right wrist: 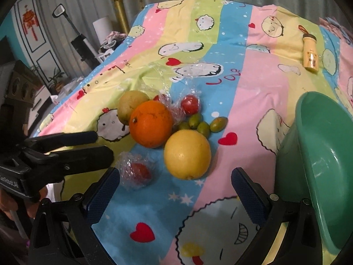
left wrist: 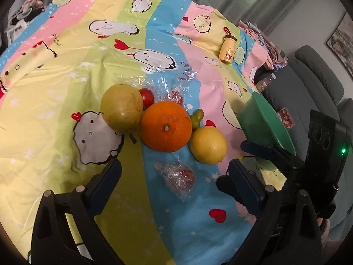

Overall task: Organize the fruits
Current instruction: 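Close the left tool's fingers around the yellow lemon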

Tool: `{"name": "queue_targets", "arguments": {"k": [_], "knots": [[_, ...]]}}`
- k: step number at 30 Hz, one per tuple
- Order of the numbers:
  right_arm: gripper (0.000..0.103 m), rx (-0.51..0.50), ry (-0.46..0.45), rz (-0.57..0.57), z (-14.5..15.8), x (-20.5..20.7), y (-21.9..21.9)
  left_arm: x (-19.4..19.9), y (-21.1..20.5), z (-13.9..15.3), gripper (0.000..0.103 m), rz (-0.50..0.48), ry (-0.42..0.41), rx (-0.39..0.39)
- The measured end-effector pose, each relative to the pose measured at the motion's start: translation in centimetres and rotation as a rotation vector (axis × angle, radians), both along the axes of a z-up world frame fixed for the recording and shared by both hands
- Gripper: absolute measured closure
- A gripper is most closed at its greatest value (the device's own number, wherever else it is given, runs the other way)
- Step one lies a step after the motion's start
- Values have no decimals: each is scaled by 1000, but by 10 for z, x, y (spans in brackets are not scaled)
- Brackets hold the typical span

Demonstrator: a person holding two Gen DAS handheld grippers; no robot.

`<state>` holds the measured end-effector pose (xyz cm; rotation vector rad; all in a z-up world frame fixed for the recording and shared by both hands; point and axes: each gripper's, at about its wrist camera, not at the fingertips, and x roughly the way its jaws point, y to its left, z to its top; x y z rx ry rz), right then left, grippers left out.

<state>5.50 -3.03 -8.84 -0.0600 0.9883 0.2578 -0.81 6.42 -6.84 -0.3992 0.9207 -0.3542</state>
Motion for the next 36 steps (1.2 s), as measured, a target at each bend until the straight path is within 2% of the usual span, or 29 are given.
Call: {"name": "queue_targets", "arguments": {"k": [7, 11, 16, 19, 26, 29, 36], "knots": [[7, -57, 29, 10, -10, 14, 6, 16, -22, 0, 17, -99, 22, -57], [15, -88, 65, 7, -17, 21, 5, 26, -35, -5, 22, -162, 65, -96], [15, -148, 86, 27, -22, 27, 7, 39, -48, -15, 24, -197, 109, -110], [17, -161, 107, 40, -28, 31, 8, 45, -52, -20, 29, -204, 131, -109], [44, -155, 145, 75, -38, 34, 11, 54, -53, -24, 44, -196, 138, -123], [48, -156, 138, 74, -37, 33, 10, 55, -54, -24, 44, -197, 132, -109], [48, -152, 121, 73, -35, 27, 12, 54, -59, -23, 49, -210, 117, -58]]}}
